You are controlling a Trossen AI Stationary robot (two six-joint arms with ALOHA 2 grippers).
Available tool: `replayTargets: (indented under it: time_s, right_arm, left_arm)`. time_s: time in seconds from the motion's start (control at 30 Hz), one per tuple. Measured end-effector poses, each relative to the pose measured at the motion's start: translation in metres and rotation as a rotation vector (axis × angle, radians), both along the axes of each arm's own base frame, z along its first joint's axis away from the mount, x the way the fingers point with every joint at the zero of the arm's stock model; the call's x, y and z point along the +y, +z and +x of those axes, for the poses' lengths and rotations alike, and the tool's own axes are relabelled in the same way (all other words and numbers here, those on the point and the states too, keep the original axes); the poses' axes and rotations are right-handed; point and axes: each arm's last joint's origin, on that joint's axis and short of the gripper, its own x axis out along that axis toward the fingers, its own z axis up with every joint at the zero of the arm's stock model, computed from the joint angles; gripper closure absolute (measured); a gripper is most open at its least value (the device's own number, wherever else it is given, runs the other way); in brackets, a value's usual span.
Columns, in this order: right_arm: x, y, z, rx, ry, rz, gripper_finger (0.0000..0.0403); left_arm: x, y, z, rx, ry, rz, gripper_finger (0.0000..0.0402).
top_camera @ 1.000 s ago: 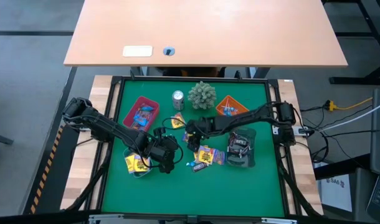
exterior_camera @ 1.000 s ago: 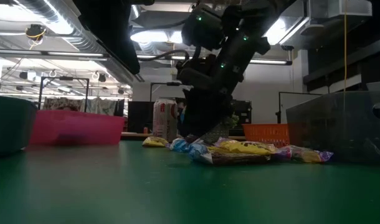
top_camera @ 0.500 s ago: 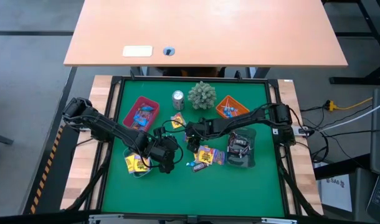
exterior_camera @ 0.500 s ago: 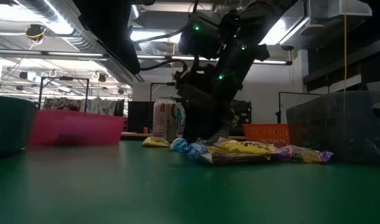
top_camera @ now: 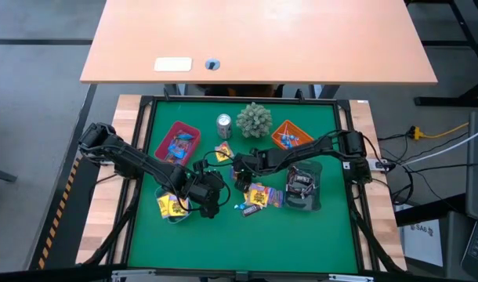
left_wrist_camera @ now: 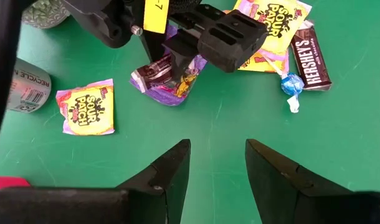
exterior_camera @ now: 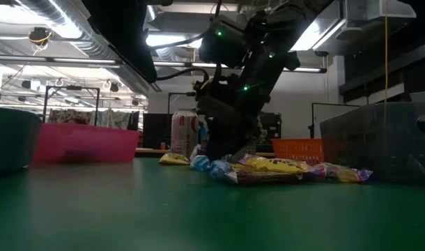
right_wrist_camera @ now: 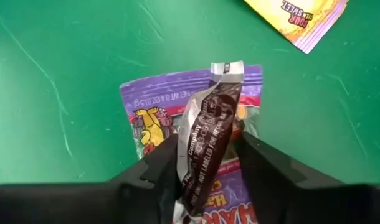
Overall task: Sort candy
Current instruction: Put the brown chocolate candy into the black bin
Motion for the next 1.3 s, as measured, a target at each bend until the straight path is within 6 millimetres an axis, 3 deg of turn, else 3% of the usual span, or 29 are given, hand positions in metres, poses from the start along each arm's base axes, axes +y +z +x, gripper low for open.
replayTargets:
  time_s: [0.33,0.83,1.3]
  right_arm:
    - [0.0,0.006,-0.002,-0.005,0.003,0.005,0.0284]
    - [0.0,0.038,-0.008,-0.068,0.023,-0.009,0.0288]
    - [0.002,0.019,-0.005,-0.019,0.054,0.041,0.0288]
  left_arm:
    - [0.0,0.0,0.0,0.0,0.0,0.0,0.0258]
    - [0.0,0.0,0.0,-0.001,0.0,0.0,0.0258]
    - [0.0,0.0,0.0,-0.003,0.001,-0.001,0.0258]
